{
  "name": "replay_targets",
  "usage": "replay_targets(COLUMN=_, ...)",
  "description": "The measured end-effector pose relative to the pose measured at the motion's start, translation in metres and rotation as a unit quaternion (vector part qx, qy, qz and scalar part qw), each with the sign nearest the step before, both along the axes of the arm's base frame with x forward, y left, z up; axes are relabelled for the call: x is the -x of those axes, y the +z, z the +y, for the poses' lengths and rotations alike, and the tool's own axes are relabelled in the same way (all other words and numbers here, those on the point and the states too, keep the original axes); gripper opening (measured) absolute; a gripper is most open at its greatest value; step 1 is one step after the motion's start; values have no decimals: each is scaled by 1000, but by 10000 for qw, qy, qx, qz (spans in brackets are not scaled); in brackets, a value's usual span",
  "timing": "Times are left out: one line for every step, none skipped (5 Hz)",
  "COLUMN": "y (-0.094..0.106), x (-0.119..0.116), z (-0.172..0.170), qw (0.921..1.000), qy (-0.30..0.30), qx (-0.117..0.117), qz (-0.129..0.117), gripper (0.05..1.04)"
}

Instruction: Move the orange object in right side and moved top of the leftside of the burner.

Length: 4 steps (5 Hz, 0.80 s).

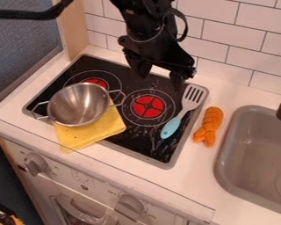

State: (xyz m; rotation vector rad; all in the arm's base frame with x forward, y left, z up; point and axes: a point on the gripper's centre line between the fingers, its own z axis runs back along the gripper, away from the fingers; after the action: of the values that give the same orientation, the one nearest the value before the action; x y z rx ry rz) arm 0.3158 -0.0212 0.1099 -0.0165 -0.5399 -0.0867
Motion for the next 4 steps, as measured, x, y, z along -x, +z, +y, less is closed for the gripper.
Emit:
replay_targets(y=-9, x=1, z=-1, qw=9999, qy=11, qx=42, qz=148, gripper=1001)
replay_targets(y=-11, x=-11, z=-35, qw=9988, qy=-352, qx=300, qz=186, gripper=1001)
replay_targets(y=-7, x=-23, z=-53, qw=9983, qy=-476, qx=239, qz=250, gripper=1001)
replay_targets(y=-11, x=-28, z=-72, qw=9981, qy=-389, qx=328, qz=354, gripper=1001)
